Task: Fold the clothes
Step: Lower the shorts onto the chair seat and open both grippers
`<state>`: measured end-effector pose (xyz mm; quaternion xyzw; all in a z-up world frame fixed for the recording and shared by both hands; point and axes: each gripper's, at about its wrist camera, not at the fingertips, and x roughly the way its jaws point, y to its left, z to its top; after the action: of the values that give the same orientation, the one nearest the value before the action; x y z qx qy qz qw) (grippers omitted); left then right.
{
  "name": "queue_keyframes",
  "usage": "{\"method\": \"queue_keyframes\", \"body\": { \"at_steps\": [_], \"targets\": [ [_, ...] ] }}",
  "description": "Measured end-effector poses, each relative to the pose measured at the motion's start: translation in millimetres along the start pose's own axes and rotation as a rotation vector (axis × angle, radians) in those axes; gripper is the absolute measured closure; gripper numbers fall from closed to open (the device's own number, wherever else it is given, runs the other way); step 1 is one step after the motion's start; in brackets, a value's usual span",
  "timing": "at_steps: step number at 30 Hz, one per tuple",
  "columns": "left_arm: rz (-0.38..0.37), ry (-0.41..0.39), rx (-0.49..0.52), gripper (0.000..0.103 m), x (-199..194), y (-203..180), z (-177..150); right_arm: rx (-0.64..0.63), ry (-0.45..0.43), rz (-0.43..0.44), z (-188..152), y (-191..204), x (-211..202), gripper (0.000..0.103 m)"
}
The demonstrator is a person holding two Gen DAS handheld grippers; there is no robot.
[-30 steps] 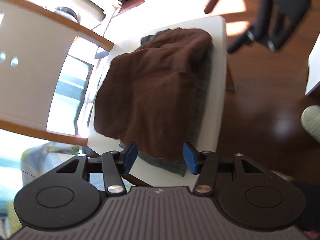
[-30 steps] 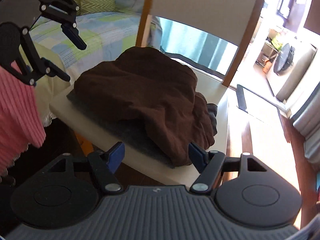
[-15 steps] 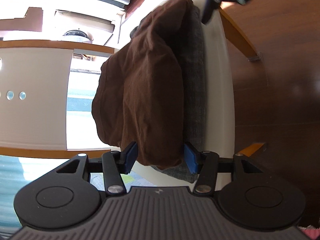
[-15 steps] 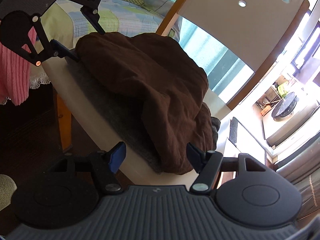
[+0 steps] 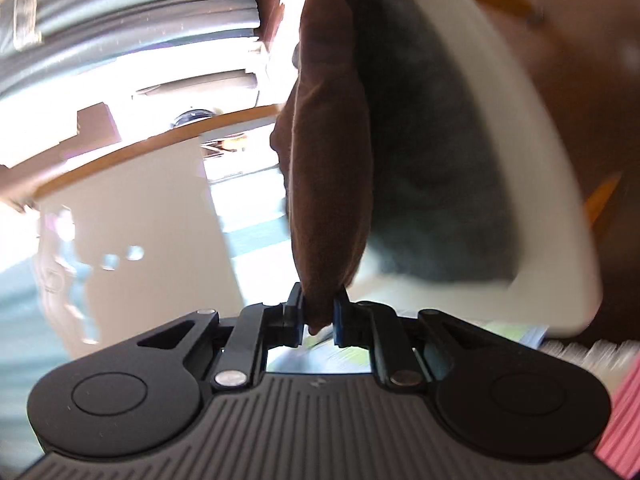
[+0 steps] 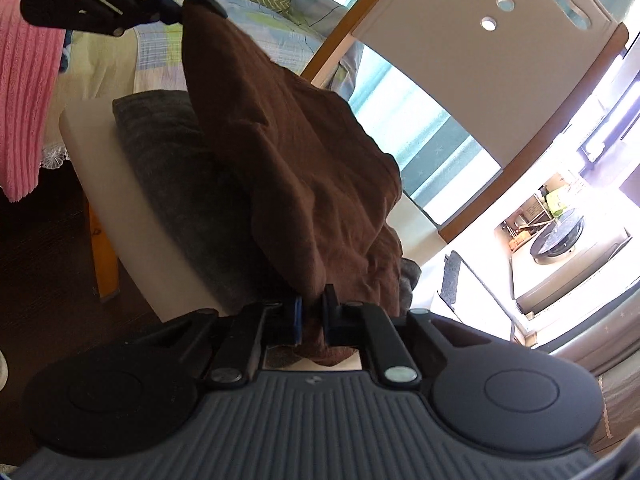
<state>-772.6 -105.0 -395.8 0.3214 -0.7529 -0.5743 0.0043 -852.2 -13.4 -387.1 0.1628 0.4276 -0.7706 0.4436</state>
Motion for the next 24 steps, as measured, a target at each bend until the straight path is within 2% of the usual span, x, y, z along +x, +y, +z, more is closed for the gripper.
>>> {"method": "queue_keyframes", "body": {
  "at_steps": [4, 7, 9, 10, 13, 15, 16, 17, 18, 20, 21, 22, 24],
  "targets": [
    [-0.005, 0.030, 0.071, 0.088, -3.9, -42.7, 8.4, -0.095, 0.037, 0.011, -0.6, 17.3, 11.1, 0.096],
    [0.012, 0.047, 0.099, 0.088, -5.3, -74.8, 17.9, -0.149, 0.046, -0.017, -0.5, 25.9, 10.2, 0.096],
    [0.059, 0.090, 0.059, 0.088, -7.0, -68.1, 20.8, -0.150, 0.030, -0.030, 0.8, 25.2, 6.6, 0.097],
    [0.054, 0.094, 0.032, 0.086, -7.4, -65.1, 22.2, -0.156, 0.026, -0.036, 1.4, 25.6, 5.7, 0.097],
    [0.004, 0.090, -0.011, 0.066, -3.7, -67.8, 23.3, -0.147, 0.090, -0.004, 0.7, 30.4, 17.2, 0.095],
    [-0.019, 0.074, -0.041, 0.063, -3.2, -67.0, 18.8, -0.133, 0.096, 0.006, 5.7, 28.3, 14.4, 0.086],
    [-0.056, 0.065, -0.128, 0.057, -7.8, -53.6, 10.6, -0.103, 0.104, 0.033, 8.9, 22.2, 9.9, 0.080],
    [-0.115, 0.062, -0.233, 0.053, -15.1, -35.9, -1.7, -0.057, 0.109, 0.065, 10.2, 13.9, 4.3, 0.066],
    [-0.155, 0.054, -0.302, 0.053, -22.6, -22.8, -13.1, -0.010, 0.114, 0.098, 11.4, 5.6, -1.4, 0.058],
    [-0.203, 0.039, -0.389, 0.053, -32.3, -6.7, -29.0, 0.116, 0.099, 0.164, 12.6, -15.6, -13.7, 0.059],
    [-0.242, 0.039, -0.463, 0.053, -35.1, 7.8, -36.8, 0.186, 0.087, 0.198, 12.9, -27.2, -20.2, 0.060],
    [-0.290, 0.042, -0.557, 0.053, -36.9, 26.3, -44.7, 0.266, 0.061, 0.240, 13.8, -39.7, -26.0, 0.064],
    [-0.352, 0.027, -0.779, 0.053, -30.8, 64.6, -55.1, 0.419, -0.012, 0.313, 17.5, -59.0, -28.7, 0.082]
  ]
}}
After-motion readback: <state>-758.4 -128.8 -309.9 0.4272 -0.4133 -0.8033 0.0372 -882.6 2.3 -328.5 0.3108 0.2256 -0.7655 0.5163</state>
